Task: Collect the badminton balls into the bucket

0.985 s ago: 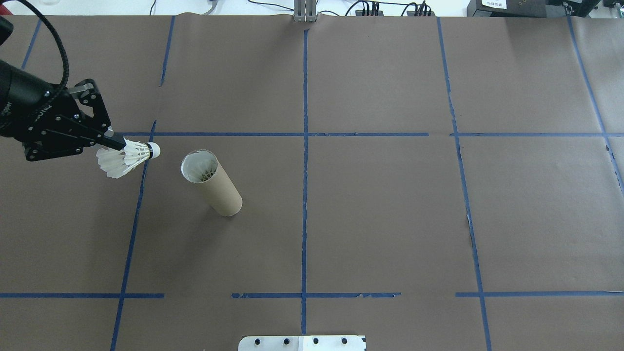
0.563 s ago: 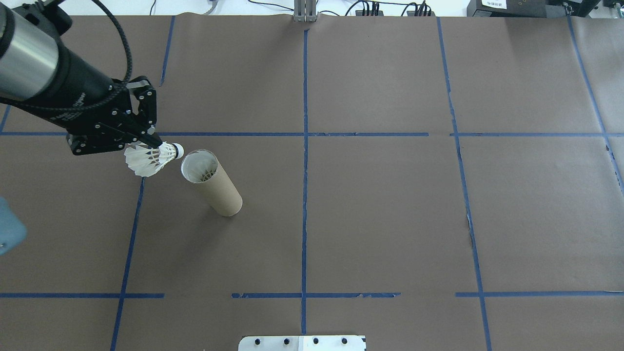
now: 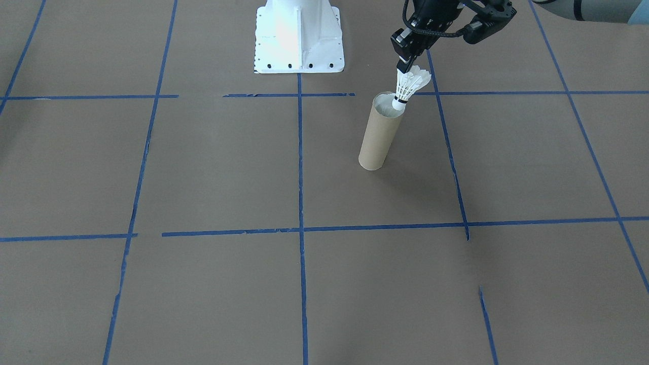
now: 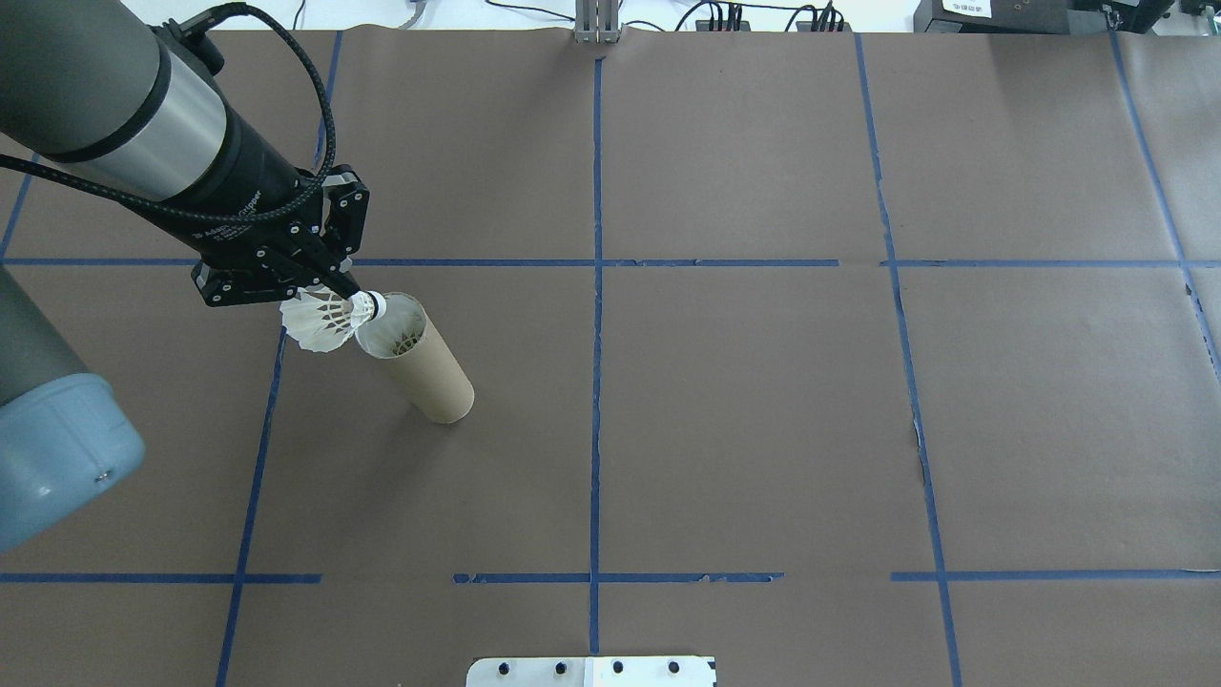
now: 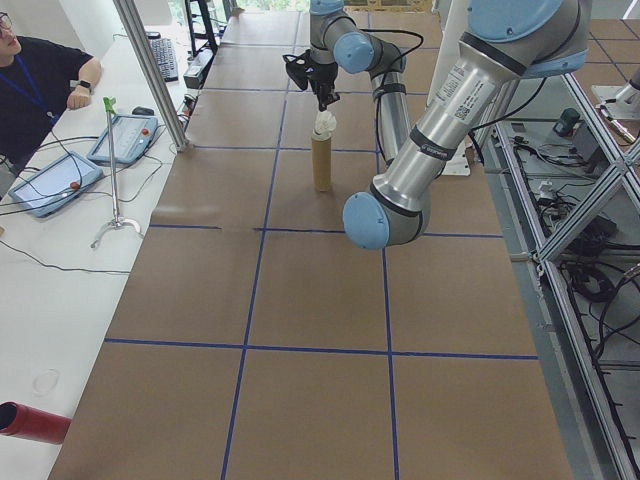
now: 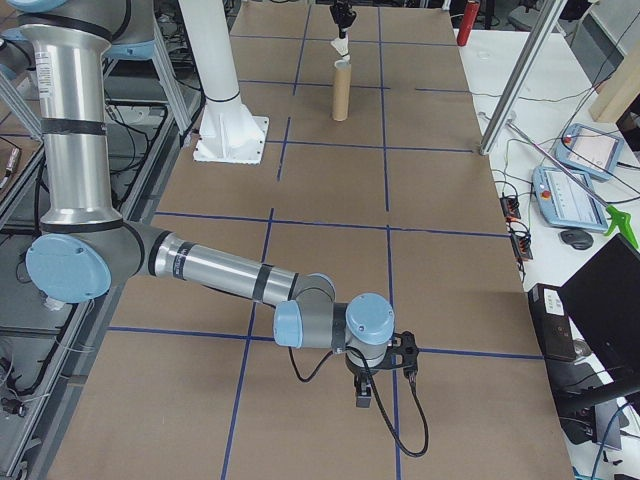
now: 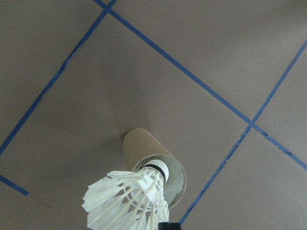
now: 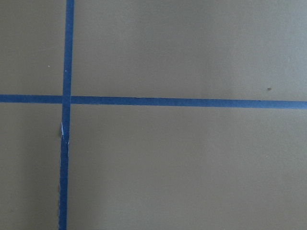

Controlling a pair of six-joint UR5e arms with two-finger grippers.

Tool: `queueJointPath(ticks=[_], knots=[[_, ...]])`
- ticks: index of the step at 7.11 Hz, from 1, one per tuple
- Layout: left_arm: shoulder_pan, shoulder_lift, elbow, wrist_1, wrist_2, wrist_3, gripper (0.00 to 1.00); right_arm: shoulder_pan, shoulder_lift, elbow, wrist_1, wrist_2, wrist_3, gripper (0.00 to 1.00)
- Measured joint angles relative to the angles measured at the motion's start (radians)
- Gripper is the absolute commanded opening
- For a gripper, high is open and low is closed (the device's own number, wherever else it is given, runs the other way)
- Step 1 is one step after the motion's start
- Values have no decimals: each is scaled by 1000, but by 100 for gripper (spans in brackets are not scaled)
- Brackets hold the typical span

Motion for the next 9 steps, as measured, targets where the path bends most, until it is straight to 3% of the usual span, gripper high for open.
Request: queueJointPath(ticks=[5, 6, 7, 9], knots=[[47, -35, 53, 34, 30, 0, 0, 1, 8, -14, 1, 8, 5, 100], [50, -34, 54, 39, 34, 0, 82, 2, 7, -15, 2, 10, 5, 100], [50, -34, 59, 40, 36, 9, 100, 3, 6, -15, 2, 12, 5, 100], [49, -37, 67, 39, 37, 34, 100, 4, 4, -16, 2, 25, 7, 100]])
